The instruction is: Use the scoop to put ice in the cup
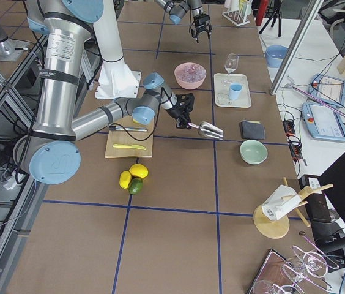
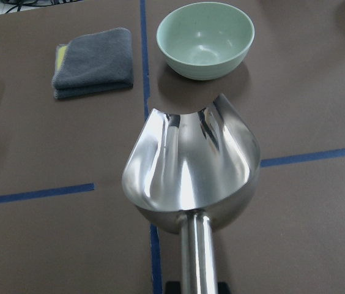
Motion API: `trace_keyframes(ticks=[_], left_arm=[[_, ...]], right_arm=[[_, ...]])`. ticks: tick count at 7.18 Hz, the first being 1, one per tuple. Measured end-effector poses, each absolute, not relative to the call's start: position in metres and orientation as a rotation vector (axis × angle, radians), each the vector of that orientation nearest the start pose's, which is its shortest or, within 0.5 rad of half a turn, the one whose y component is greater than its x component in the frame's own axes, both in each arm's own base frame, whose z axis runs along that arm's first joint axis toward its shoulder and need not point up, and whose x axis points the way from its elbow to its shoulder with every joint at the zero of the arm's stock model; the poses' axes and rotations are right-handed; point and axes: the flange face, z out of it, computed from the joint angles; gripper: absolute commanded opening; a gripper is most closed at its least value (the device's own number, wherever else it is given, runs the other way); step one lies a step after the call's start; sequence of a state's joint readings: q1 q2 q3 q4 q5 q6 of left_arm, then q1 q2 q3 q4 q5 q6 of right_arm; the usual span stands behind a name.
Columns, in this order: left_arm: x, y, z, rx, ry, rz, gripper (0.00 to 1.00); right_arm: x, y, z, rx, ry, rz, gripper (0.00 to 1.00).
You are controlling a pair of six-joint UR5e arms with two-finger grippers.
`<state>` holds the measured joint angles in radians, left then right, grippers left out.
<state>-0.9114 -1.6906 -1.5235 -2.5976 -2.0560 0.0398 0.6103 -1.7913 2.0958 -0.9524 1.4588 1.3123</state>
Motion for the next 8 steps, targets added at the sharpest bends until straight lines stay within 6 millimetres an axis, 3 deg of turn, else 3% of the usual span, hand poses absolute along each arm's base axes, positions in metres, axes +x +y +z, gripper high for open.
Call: trace_keyframes(ticks=[1, 4, 8], left_arm=[[0.265, -0.501, 0.517, 0.915, 0.752, 0.868, 1.0], [0.234, -0.494, 0.552, 0.885, 0.679, 0.903, 1.0], [0.221, -0.497, 0.556, 0.883, 0.659, 0.889, 1.0]], right_arm=[[-0.276, -0.347, 0.454, 0.515, -0.797, 0.413, 0.0], [-0.31, -0.316, 0.47, 0.589, -0.784, 0.446, 0.0], [-0.332, -0.293, 0.492, 0.592, -0.789, 0.419, 0.01]])
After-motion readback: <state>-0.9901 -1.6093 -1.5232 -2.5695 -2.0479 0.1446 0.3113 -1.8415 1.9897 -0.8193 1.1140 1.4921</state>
